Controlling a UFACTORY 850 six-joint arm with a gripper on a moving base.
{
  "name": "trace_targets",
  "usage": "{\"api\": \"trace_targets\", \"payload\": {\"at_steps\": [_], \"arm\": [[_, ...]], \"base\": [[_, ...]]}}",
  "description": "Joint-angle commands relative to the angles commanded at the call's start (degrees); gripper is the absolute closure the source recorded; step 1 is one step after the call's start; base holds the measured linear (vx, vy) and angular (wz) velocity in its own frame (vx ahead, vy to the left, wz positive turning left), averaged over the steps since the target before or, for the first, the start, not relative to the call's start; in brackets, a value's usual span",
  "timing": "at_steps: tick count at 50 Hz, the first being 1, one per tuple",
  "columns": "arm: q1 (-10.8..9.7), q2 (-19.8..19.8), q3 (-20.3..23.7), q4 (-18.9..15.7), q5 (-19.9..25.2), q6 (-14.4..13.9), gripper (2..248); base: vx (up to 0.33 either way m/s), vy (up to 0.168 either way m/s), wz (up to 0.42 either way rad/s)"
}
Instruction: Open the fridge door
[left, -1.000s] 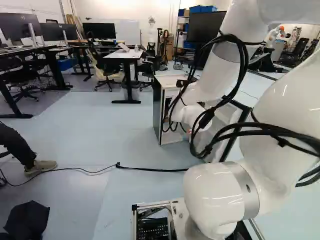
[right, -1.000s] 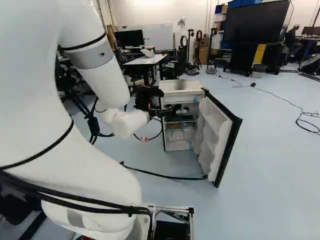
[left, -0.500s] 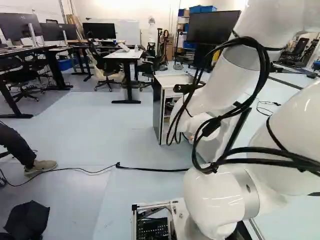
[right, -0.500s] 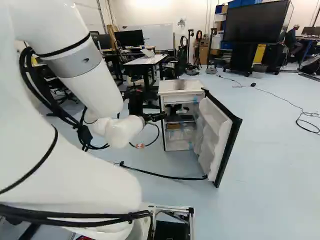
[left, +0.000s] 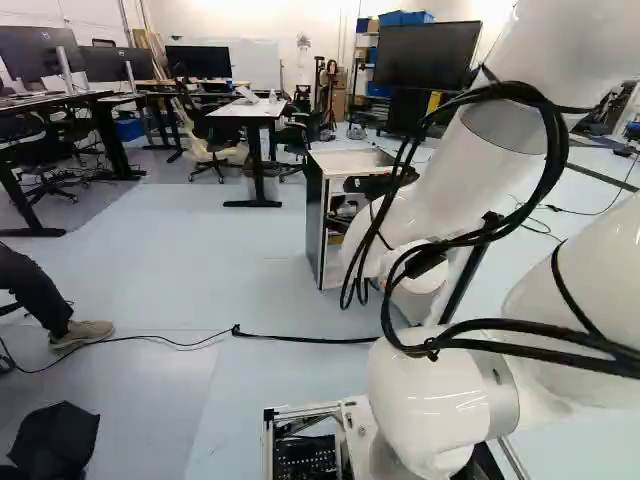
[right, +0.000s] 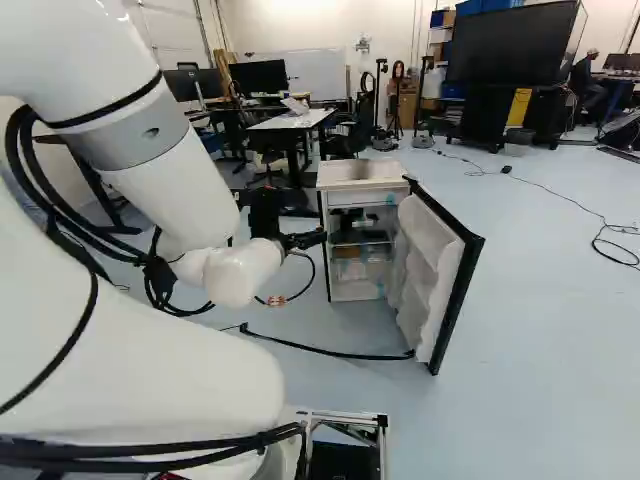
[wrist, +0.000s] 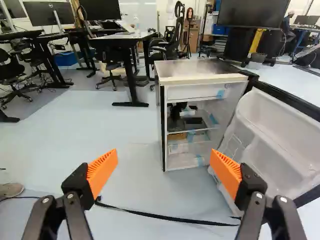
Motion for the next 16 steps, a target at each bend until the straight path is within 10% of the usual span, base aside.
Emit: {"api": "trace_targets", "payload": {"at_steps": [16], "arm": [[0.02,0.17,0.14,-0.18,-0.06,0.03,3]], "base": [[0.0,0.0,0.0]]}}
